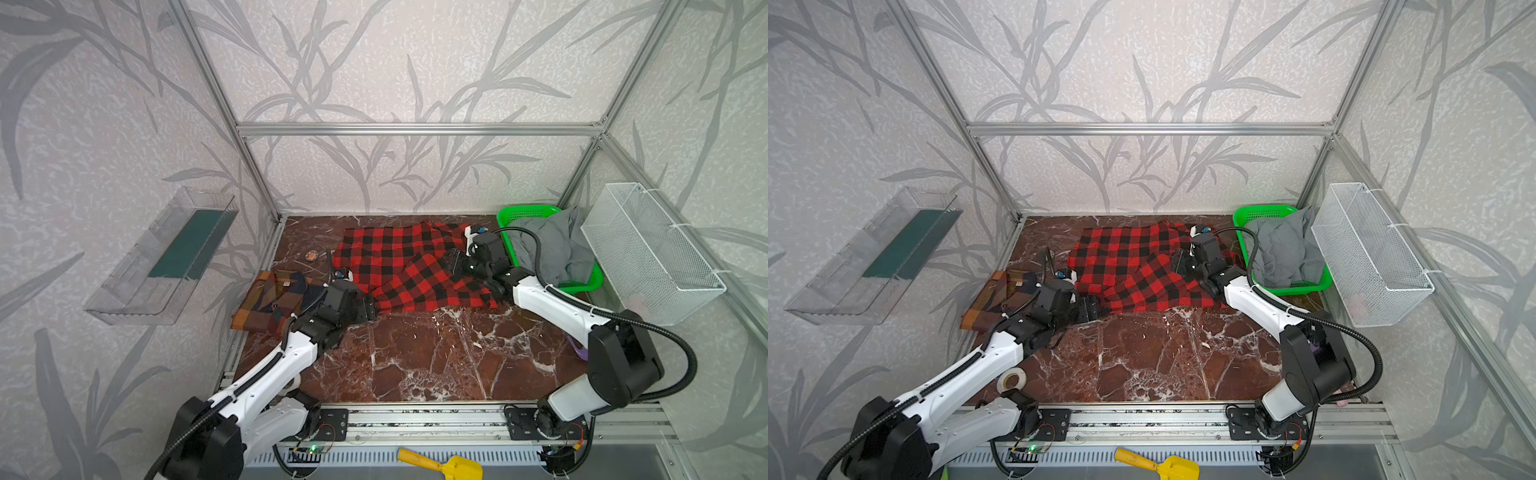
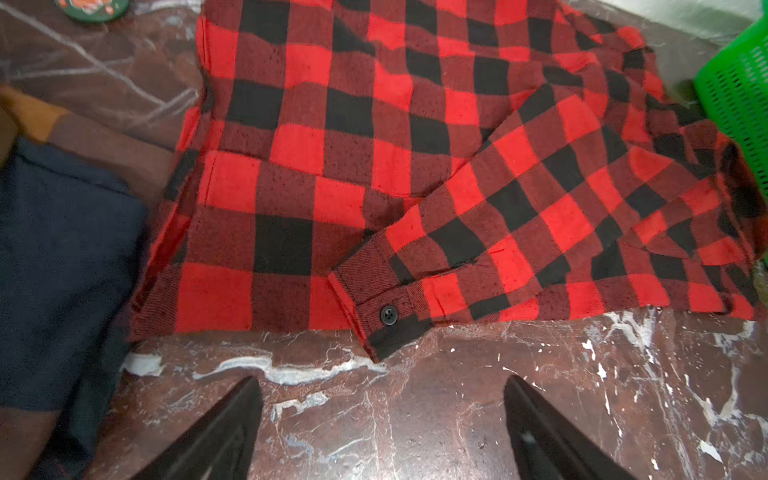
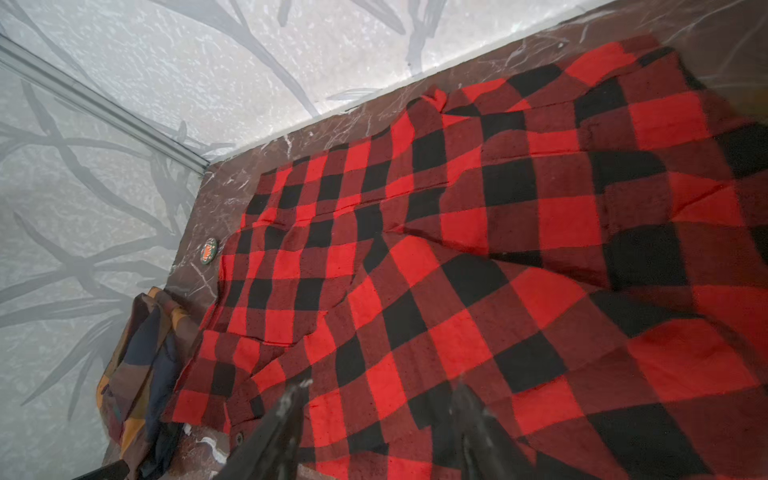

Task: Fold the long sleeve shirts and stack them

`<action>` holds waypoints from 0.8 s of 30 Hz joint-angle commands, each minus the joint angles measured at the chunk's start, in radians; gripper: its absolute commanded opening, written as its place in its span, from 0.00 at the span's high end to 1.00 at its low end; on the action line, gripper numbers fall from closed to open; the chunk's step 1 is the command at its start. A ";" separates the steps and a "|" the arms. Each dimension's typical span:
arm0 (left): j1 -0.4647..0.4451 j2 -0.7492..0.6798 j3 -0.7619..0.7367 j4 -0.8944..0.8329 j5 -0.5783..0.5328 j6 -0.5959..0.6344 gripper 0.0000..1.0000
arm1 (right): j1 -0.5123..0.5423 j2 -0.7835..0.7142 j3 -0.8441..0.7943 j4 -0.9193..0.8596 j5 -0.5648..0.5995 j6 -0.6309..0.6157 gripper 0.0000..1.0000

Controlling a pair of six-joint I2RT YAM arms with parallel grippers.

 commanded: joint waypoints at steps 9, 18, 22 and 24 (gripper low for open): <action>0.000 0.249 0.018 0.172 -0.015 -0.130 0.29 | -0.058 -0.032 -0.069 0.025 -0.079 -0.015 0.42; 0.008 0.399 0.070 0.215 -0.007 -0.167 0.44 | -0.068 -0.029 -0.083 0.043 -0.093 -0.012 0.43; 0.009 0.437 0.082 0.232 -0.006 -0.176 0.52 | -0.070 -0.036 -0.090 0.043 -0.092 -0.015 0.42; 0.010 0.448 0.089 0.227 -0.015 -0.179 0.58 | -0.071 -0.037 -0.093 0.044 -0.090 -0.015 0.42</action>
